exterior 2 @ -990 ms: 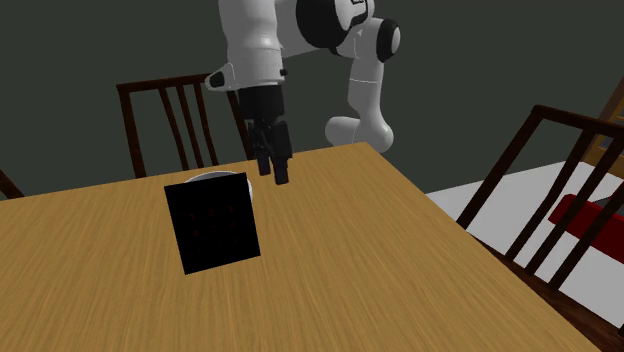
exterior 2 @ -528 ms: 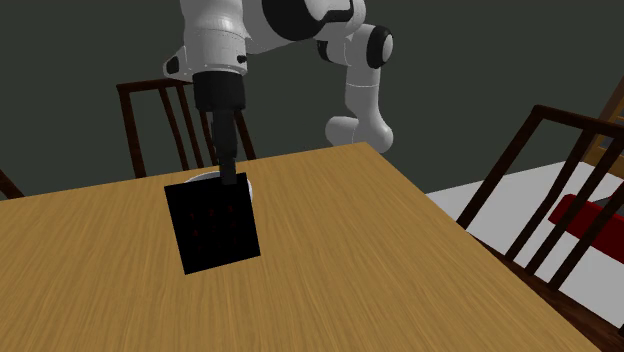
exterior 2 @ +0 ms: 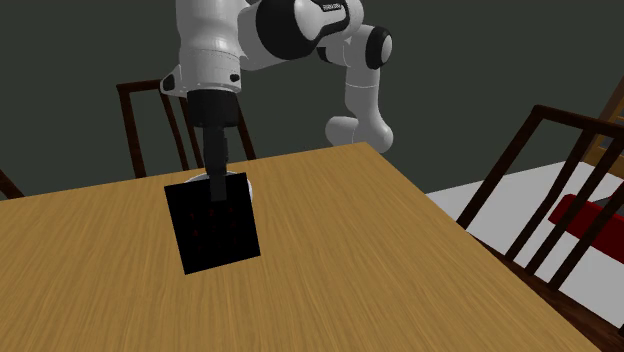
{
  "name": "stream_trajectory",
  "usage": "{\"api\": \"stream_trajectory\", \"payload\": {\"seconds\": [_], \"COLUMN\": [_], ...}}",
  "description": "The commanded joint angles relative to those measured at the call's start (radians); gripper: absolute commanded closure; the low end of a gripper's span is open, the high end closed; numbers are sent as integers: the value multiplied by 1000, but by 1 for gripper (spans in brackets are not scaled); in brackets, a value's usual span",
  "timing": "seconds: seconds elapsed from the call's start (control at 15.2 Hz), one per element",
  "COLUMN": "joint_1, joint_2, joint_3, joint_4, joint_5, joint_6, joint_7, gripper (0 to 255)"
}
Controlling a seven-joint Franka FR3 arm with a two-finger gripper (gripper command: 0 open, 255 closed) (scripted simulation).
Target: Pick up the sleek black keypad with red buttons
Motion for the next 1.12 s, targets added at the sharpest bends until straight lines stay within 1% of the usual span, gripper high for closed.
{"api": "stream_trajectory", "payload": {"seconds": [0.0,0.07,0.13,0.73,1.06], "joint_1": [0,0,0,0,-2], "joint_2": [1,2,2,2,16], "joint_3": [0,0,0,0,-2], "joint_4": [-17,-16,-16,-16,68], "joint_5": [3,3,3,3,-4], "joint_6": [18,18,18,18,-50], "joint_7": [-6,-6,-6,-6,14], "gripper": [0,0,255,255,255]}}
